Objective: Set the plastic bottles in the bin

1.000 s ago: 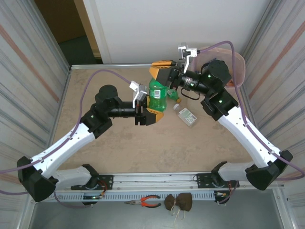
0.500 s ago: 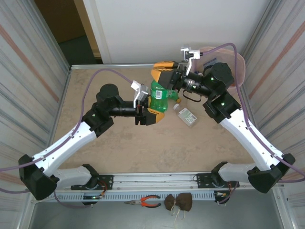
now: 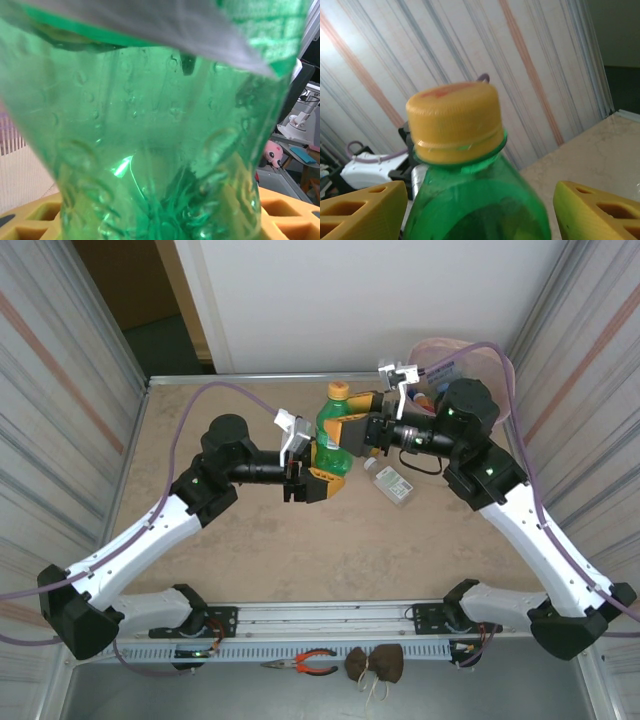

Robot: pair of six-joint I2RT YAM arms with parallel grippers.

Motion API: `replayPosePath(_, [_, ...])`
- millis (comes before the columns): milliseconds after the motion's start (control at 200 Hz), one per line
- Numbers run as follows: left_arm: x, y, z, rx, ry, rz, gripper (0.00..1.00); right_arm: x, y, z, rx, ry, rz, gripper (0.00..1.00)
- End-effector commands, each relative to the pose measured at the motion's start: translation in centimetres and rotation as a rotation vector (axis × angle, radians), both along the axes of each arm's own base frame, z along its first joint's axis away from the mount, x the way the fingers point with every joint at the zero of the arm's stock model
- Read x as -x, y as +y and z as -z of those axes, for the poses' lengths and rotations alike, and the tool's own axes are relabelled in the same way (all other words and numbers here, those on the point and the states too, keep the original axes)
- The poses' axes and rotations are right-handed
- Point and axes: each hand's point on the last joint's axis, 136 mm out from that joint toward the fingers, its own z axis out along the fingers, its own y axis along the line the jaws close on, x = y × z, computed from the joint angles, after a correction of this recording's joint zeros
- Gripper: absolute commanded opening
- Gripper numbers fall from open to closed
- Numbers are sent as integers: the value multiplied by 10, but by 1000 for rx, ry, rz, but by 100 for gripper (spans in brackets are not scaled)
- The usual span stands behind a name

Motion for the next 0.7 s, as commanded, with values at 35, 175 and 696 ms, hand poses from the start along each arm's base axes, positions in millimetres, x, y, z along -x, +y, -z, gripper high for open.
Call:
replayPosePath(35, [9, 3, -23, 43, -64, 11, 49, 25, -5, 11, 37, -24, -78, 74])
replayPosePath(175, [11, 4, -23, 49, -61, 23, 50, 27, -6, 18, 40, -24, -76, 67])
replayPosePath(696, [10, 6, -22, 44, -60, 3, 64, 20, -12, 10, 30, -53, -8, 52])
